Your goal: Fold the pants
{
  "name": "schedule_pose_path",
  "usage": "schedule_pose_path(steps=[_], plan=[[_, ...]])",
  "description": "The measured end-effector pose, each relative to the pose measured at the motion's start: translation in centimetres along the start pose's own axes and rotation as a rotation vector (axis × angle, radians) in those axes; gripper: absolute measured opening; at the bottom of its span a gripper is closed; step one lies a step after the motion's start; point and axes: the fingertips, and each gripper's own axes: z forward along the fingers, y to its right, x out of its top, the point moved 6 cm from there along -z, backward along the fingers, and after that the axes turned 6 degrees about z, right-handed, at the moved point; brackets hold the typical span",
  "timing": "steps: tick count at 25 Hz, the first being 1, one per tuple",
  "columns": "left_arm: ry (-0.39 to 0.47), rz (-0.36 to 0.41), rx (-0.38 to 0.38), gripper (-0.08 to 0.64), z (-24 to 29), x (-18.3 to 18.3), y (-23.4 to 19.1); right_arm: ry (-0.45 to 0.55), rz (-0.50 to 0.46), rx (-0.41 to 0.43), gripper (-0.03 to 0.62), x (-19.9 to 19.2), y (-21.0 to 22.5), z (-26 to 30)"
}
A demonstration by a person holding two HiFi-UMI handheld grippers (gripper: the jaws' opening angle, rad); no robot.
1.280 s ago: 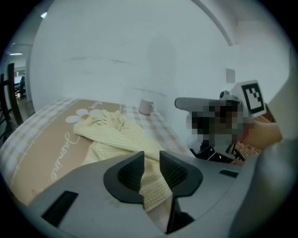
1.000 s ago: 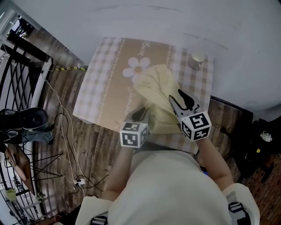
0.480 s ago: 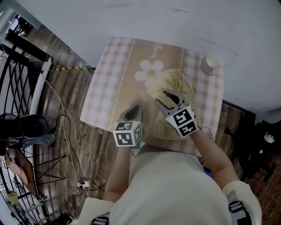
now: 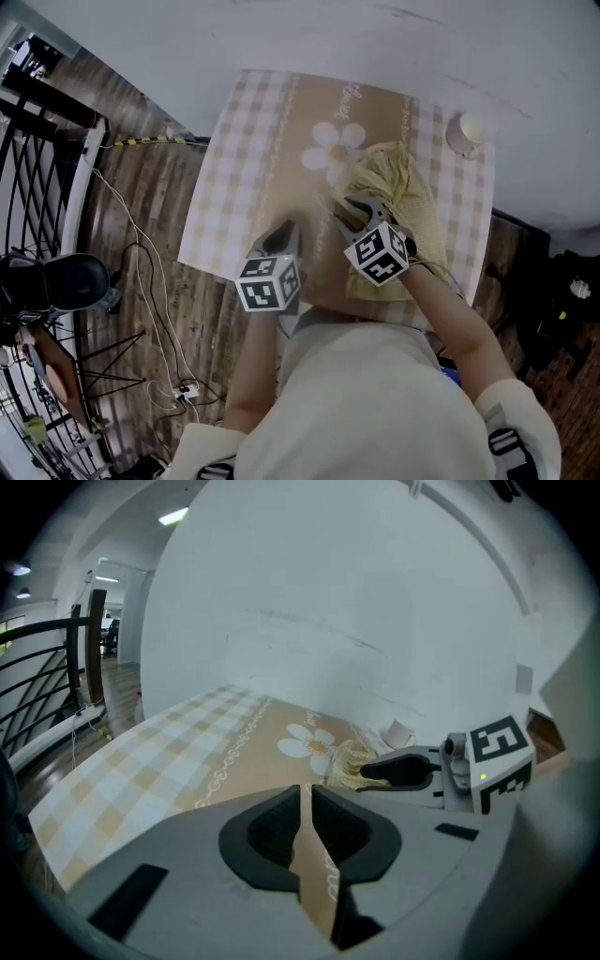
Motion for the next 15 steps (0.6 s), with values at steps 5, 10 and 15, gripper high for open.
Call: schedule_pose_path(steps=[5, 10, 15], plan=[[-0.004, -0.004, -0.032, 0.037, 1.1, 0.3, -0.4, -0.069, -0.046, -0.039, 0.121, -1.1, 0.3, 1.2], [-0.001, 0.013, -0.068, 0.037, 2.1, 1.0, -0.1, -0.114, -0.08, -0.099, 0.044, -1.9, 0.9, 1.7], [-0.004, 0.022, -0.086, 0.037, 2.6, 1.4, -0.1, -0.094, -0.034, -0.126, 0.01, -1.6, 1.8, 1.2]])
